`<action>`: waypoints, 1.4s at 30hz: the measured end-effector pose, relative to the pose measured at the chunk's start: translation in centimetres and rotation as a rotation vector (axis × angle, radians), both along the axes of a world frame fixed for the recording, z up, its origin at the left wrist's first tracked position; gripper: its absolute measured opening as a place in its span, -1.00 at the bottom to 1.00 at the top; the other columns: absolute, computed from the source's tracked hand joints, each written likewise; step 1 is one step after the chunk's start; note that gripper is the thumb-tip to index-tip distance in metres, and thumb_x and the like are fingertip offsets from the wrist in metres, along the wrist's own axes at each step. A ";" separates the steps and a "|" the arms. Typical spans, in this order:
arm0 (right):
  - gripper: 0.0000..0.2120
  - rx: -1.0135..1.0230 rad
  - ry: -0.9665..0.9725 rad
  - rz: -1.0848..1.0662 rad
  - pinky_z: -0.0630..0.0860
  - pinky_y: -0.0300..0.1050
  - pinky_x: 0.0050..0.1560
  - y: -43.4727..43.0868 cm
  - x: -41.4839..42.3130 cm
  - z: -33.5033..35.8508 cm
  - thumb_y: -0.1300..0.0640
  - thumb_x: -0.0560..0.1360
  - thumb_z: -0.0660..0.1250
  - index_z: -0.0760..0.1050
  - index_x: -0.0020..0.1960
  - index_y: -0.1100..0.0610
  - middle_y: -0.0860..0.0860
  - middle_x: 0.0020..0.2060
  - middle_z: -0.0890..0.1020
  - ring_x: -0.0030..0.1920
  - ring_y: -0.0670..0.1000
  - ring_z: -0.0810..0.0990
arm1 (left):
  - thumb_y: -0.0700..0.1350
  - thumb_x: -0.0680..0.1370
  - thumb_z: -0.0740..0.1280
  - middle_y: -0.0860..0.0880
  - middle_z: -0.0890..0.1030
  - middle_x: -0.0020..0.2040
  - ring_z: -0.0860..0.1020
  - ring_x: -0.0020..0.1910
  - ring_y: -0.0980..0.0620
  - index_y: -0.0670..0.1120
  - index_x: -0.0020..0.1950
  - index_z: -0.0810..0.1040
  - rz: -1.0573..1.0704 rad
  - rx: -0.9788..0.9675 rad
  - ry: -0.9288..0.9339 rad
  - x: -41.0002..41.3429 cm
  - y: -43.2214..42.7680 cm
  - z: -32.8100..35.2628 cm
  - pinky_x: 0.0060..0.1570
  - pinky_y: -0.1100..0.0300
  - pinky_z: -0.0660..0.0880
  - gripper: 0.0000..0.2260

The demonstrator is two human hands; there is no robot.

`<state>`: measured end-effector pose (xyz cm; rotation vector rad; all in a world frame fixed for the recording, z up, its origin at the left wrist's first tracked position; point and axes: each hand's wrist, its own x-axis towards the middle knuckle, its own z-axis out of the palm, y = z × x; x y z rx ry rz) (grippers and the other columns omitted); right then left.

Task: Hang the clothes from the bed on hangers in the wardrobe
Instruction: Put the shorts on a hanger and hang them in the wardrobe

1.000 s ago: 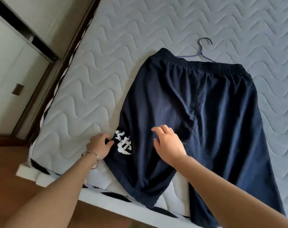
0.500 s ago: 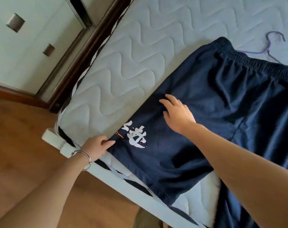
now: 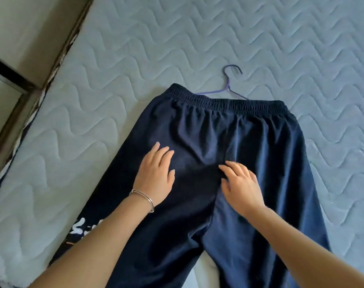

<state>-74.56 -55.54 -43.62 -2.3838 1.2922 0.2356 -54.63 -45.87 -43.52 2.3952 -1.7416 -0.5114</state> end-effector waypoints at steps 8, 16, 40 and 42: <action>-0.56 -0.083 -0.073 -0.157 0.11 -0.03 0.43 -14.5 1.5 -0.4 0.07 0.58 0.11 0.23 0.43 0.14 0.05 0.42 0.30 0.46 0.06 0.18 | 0.35 0.49 -0.05 -0.01 -0.47 0.44 -0.39 0.47 -0.14 0.11 0.38 -0.46 -0.105 0.391 -0.082 -4.1 -13.6 -3.9 0.43 -0.14 -0.30 -0.28; -0.54 0.212 -0.138 -0.227 0.24 0.07 0.33 -23.2 6.7 -0.9 -0.08 0.56 0.12 0.30 0.38 0.10 0.10 0.30 0.46 0.31 0.14 0.40 | 0.53 0.12 -0.32 0.02 -0.64 0.22 -0.59 0.30 -0.07 0.19 0.18 -0.66 -0.120 0.446 -0.067 -3.8 -14.7 -6.0 0.40 -0.20 -0.31 -0.17; -0.75 0.936 -0.745 -0.164 0.51 -0.22 -0.14 -4.4 1.6 38.1 0.30 0.56 0.09 0.47 -0.15 0.08 0.01 -0.20 0.60 -0.16 -0.02 0.59 | -0.24 0.51 0.27 -0.01 0.43 -0.58 0.43 -0.55 0.04 -0.12 -0.44 0.34 0.651 -0.392 1.013 -7.2 -11.1 35.4 -0.45 0.26 0.34 -0.69; -0.84 0.810 -0.666 0.024 0.50 -0.17 0.04 -2.9 0.8 42.8 0.21 0.55 0.19 0.52 -0.09 0.06 0.00 -0.13 0.63 -0.02 -0.01 0.61 | -0.30 0.52 0.24 -0.03 0.49 -0.50 0.49 -0.53 0.05 -0.11 -0.36 0.38 0.630 -0.443 0.978 -6.4 -9.4 40.0 -0.38 0.21 0.38 -0.74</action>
